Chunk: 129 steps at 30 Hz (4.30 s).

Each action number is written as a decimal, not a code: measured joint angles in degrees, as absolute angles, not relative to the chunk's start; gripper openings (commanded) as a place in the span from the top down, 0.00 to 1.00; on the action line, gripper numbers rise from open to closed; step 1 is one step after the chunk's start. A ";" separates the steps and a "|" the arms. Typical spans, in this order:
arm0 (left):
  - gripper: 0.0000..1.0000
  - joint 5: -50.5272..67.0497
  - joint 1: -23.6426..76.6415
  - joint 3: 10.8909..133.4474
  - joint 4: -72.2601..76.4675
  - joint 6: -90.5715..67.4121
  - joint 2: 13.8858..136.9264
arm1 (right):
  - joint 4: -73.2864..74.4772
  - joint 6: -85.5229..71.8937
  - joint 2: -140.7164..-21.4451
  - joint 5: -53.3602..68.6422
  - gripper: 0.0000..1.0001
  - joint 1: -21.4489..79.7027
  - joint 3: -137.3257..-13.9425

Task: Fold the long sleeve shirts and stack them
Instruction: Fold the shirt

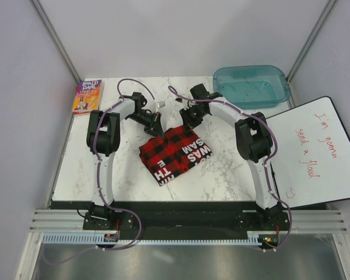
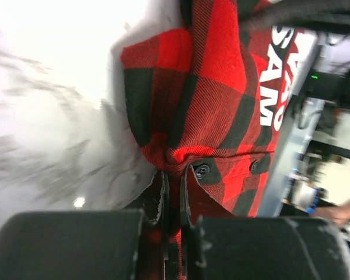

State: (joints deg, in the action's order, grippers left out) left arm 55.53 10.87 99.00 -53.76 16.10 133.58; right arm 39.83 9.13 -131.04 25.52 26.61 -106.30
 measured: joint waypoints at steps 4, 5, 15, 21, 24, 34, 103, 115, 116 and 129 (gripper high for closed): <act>0.98 48.18 9.93 109.65 -58.76 18.13 133.58 | 38.37 3.22 -130.69 28.23 0.31 25.04 -108.18; 0.98 45.91 9.67 113.89 -60.18 19.38 133.58 | 37.71 1.56 -130.23 29.23 0.25 24.14 -108.16; 0.98 23.46 10.20 135.39 -62.70 35.22 127.28 | 32.58 -6.74 -119.02 34.30 0.02 12.58 -106.00; 0.98 12.91 20.73 119.70 -58.19 44.53 116.44 | 30.76 -9.10 -117.05 36.32 0.02 12.29 -101.58; 0.98 9.02 29.45 107.50 -53.91 44.86 112.99 | 31.00 -9.69 -117.05 36.77 0.02 12.51 -97.76; 0.14 10.96 42.74 86.87 -49.08 30.15 114.78 | 32.67 -9.17 -115.00 36.27 0.02 11.05 -88.47; 0.35 42.06 -8.95 55.31 -32.14 -4.67 76.82 | 35.73 27.16 -139.92 23.55 0.46 38.04 -127.42; 0.62 35.00 -8.86 65.21 -31.05 -3.40 101.30 | 31.00 15.66 -111.33 23.73 0.52 25.56 -103.18; 0.66 34.70 -8.75 65.28 -31.79 -3.14 101.86 | 31.42 14.55 -109.75 24.47 0.53 25.67 -100.60; 0.98 36.34 -5.17 54.15 -38.79 -2.33 96.57 | 36.05 7.75 -113.67 29.56 0.67 28.86 -82.15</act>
